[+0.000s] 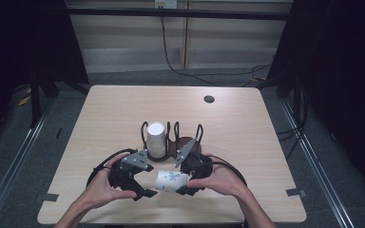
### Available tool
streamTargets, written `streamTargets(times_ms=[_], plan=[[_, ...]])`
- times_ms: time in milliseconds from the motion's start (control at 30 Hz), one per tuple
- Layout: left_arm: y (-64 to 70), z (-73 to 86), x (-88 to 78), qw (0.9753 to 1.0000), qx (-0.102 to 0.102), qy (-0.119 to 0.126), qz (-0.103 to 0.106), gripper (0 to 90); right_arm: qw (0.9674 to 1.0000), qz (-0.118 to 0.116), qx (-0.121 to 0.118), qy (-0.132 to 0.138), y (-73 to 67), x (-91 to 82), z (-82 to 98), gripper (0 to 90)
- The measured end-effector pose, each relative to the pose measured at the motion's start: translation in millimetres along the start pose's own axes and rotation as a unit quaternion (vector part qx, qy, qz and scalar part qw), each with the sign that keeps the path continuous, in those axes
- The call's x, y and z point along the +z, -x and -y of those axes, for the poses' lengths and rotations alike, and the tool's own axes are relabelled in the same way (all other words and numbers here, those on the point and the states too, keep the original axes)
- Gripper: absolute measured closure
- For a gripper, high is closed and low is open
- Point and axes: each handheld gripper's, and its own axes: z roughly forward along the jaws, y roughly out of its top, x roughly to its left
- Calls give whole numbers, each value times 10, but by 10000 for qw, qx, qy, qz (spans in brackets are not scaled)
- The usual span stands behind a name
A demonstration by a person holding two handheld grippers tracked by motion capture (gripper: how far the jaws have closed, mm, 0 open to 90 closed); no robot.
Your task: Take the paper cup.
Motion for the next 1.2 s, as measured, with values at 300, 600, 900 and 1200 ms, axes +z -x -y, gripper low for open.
streamTargets(times_ms=[300,600,900,1200], plan=[[36,-32,75,9996,102,-234,114,230,9997,-73,-19,-219,-33,84,-31,295],[49,-29,91,9994,126,-276,143,251,9995,-224,-88,-184,-44,157,-46,291],[77,-35,153,9986,266,-357,280,323,9992,-339,-130,-175,-77,201,-72,290],[58,-13,183,9984,208,-385,345,318,9991,-364,-203,-112,-88,205,-76,291]])
